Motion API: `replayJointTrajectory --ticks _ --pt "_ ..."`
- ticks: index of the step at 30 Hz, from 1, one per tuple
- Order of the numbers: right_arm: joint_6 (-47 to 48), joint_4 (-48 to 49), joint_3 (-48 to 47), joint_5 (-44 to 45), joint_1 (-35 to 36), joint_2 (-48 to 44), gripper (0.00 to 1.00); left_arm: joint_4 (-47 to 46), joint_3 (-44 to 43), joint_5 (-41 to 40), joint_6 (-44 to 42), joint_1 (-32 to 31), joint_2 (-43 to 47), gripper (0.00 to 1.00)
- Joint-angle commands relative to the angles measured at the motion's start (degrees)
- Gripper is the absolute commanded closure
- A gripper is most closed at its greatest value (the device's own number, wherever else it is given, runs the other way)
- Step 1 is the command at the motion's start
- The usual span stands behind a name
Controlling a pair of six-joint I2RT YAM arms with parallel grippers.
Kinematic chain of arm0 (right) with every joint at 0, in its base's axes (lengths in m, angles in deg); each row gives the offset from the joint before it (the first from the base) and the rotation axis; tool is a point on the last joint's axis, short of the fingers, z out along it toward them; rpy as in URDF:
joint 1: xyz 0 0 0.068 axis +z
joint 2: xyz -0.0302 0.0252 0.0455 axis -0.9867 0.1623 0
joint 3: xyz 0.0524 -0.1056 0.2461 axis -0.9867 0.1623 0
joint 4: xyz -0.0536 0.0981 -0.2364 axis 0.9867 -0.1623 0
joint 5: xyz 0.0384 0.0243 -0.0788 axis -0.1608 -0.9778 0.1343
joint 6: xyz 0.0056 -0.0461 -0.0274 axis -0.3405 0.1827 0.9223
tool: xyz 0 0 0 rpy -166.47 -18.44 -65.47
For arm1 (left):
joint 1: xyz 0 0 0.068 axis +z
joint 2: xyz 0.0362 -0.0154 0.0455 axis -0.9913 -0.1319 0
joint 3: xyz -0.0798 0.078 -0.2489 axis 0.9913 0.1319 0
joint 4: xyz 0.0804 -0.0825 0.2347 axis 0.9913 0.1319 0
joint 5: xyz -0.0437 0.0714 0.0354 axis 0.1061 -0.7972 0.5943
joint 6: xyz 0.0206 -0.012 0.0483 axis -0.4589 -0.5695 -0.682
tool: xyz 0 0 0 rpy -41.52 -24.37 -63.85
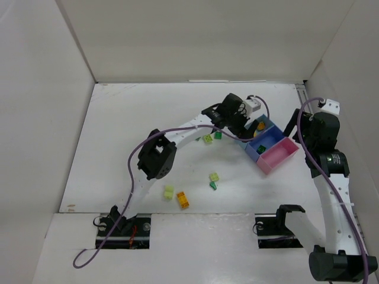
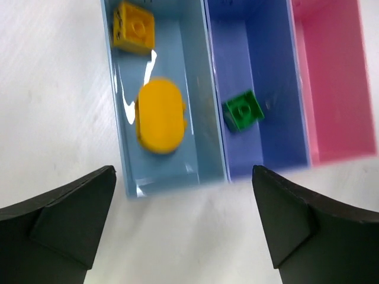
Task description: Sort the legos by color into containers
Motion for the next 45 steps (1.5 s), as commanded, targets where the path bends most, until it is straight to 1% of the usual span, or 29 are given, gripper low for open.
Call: replayJointTrajectory --ticks 1,2,3,4,5,6,7,8,9,10,11,12,13,14,16,17,19,20,23,24,25,27,28,32,37,39,41,44,45 --pt "2.64 5.54 0.49 -6.06 -0.35 0.35 0.08 -4.16 8.57 -0.74 0.50 1.46 15.35 0.00" --pt "3.52 6.78 1.28 -8.00 -0.35 0.88 0.08 -5.65 12.08 -1.45 1.29 2.25 20.95 0.00" --pt "4.83 7.83 1.81 -9.59 -0.35 1.58 0.08 -8.45 18.73 -2.24 2.43 4.17 23.88 0.00" --pt "6.15 10.02 1.81 -13.69 -0.35 2.11 0.08 -9.87 22.02 -4.24 5.14 5.50 26.69 0.00" --pt "7.55 11.17 1.81 -15.65 -0.35 2.81 0.08 -10.50 24.84 -4.96 6.47 6.82 29.24 0.00" --pt "8.26 11.97 1.81 -16.80 1.65 3.60 0.08 -10.50 29.48 -6.27 8.14 9.61 33.79 0.00" --pt "9.75 13.71 1.81 -17.59 3.15 5.61 0.08 -10.50 31.78 -8.20 9.90 11.03 35.93 0.00" --pt "10.46 14.34 1.81 -17.60 5.08 6.93 0.08 -10.50 33.55 -12.57 11.31 12.35 37.69 0.00" --pt "11.08 14.87 0.16 -15.86 10.58 8.42 0.08 -9.37 35.13 -15.83 15.06 13.41 40.40 0.00" --pt "12.47 14.87 -0.81 -14.10 13.77 11.92 0.08 -7.01 37.84 -18.74 16.84 15.77 41.47 0.00" --pt "13.36 15.40 -1.96 -10.08 17.10 14.04 0.08 -5.51 38.74 -22.25 18.34 17.10 42.09 0.00" --pt "14.15 15.40 -4.66 -8.48 23.05 16.41 0.08 -4.19 39.53 -22.98 19.92 18.42 42.62 0.00" --pt "14.16 15.40 -6.26 -7.33 25.38 18.87 0.08 -3.30 41.72 -22.99 21.41 21.21 43.32 0.00" --pt "15.90 15.92 -7.84 -7.32 27.14 24.21 0.08 -2.77 42.96 -22.38 23.17 22.46 43.33 0.00" --pt "17.23 15.93 -12.40 -9.42 31.26 29.59 0.08 -2.77 45.51 -21.84 24.67 24.22 44.03 0.00" --pt "17.76 15.93 -13.82 -9.43 32.59 34.75 0.09 -2.77 47.61 -22.37 25.20 24.75 44.64 0.00" --pt "18.47 15.93 -18.20 -9.43 36.10 39.53 0.10 -2.77 48.94 -24.47 26.61 24.76 45.18 0.00" --pt "19.51 15.93 -19.53 -8.91 37.17 43.82 0.10 -2.77 49.73 -24.48 26.61 24.76 45.18 0.00" --pt "24.16 16.46 -24.44 -10.39 39.98 49.73 0.14 -2.24 50.26 -25.80 27.84 25.29 45.18 0.00" --pt "28.62 17.94 -25.25 -11.79 39.99 53.05 0.14 -2.24 50.96 -25.80 27.84 25.29 45.70 0.00" --pt "30.92 21.34 -25.26 -15.89 40.60 54.57 0.14 -2.24 50.97 -25.80 27.84 25.90 45.70 0.00" --pt "34.45 24.35 -26.83 -18.82 40.08 57.47 0.14 -1.71 52.89 -25.80 29.16 27.29 47.54 0.00" --pt "36.29 24.37 -27.97 -19.79 40.08 60.70 0.14 -1.19 53.51 -25.80 29.16 28.00 48.16 0.00" --pt "37.71 23.23 -33.42 -26.11 38.32 67.67 0.14 -1.19 57.90 -25.01 30.57 31.17 52.29 0.00" --pt "38.76 22.70 -34.66 -27.00 38.32 71.37 0.18 -0.66 61.08 -25.01 31.80 34.16 55.98 0.00" --pt "38.77 22.17 -35.18 -27.62 38.32 73.03 0.21 -0.66 61.78 -25.01 31.80 35.56 56.69 0.00" --pt "38.77 22.17 -35.97 -27.62 38.32 74.78 0.21 -0.13 62.30 -25.01 32.33 36.09 57.83 0.00" --pt "38.77 20.07 -37.82 -28.15 38.32 76.72 0.28 0.57 62.31 -26.06 32.33 36.10 58.88 0.00" --pt "38.07 20.06 -38.61 -28.76 38.32 77.25 0.29 0.57 62.31 -26.06 32.33 36.62 58.89 0.00"
